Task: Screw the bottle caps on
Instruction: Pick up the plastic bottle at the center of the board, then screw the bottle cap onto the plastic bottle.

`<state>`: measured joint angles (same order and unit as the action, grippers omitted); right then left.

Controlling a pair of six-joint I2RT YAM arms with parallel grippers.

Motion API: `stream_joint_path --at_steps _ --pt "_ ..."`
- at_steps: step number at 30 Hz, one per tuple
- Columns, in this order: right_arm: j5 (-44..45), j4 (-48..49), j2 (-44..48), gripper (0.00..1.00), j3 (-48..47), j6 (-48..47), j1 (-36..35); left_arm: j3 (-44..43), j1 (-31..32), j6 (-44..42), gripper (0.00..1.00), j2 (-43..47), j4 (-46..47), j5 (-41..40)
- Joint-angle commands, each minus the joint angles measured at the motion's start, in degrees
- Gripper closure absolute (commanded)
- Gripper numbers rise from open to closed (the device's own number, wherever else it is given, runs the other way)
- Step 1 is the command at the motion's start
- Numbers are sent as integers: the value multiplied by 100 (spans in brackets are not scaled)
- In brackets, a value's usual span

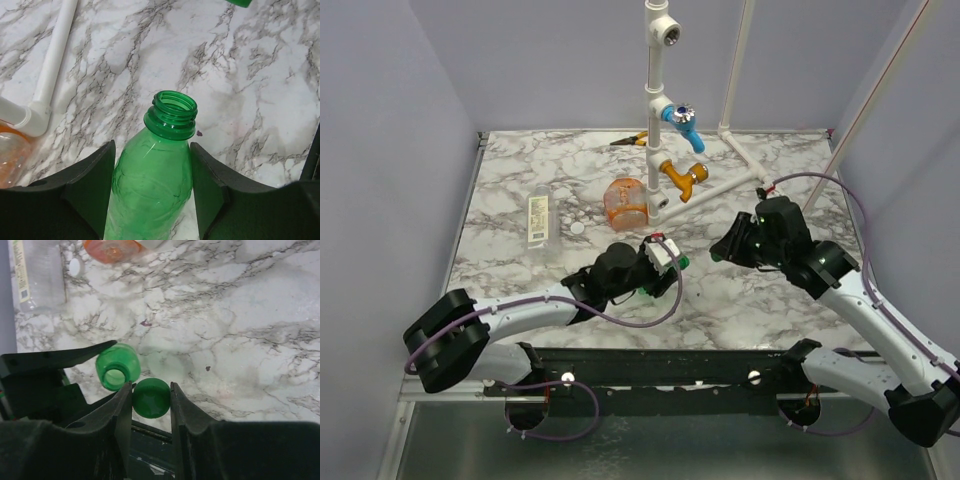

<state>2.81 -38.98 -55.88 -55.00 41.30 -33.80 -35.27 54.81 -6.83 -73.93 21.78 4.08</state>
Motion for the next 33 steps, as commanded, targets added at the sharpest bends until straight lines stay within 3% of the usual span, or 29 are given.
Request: stream_joint_path --at_steps 1,9,19,33 --pt "-548 -395 -203 69 -428 -183 -37 226 189 655 84 87 1026 -133" --pt "-870 -503 -551 71 -644 -197 -39 224 373 653 85 -446 2092 -128" --pt "-959 -731 -559 73 -840 -73 -38 355 430 650 85 -847 2759 -47" --pt "-955 -548 -757 74 -754 18 -47 297 547 657 85 -969 2889 71"
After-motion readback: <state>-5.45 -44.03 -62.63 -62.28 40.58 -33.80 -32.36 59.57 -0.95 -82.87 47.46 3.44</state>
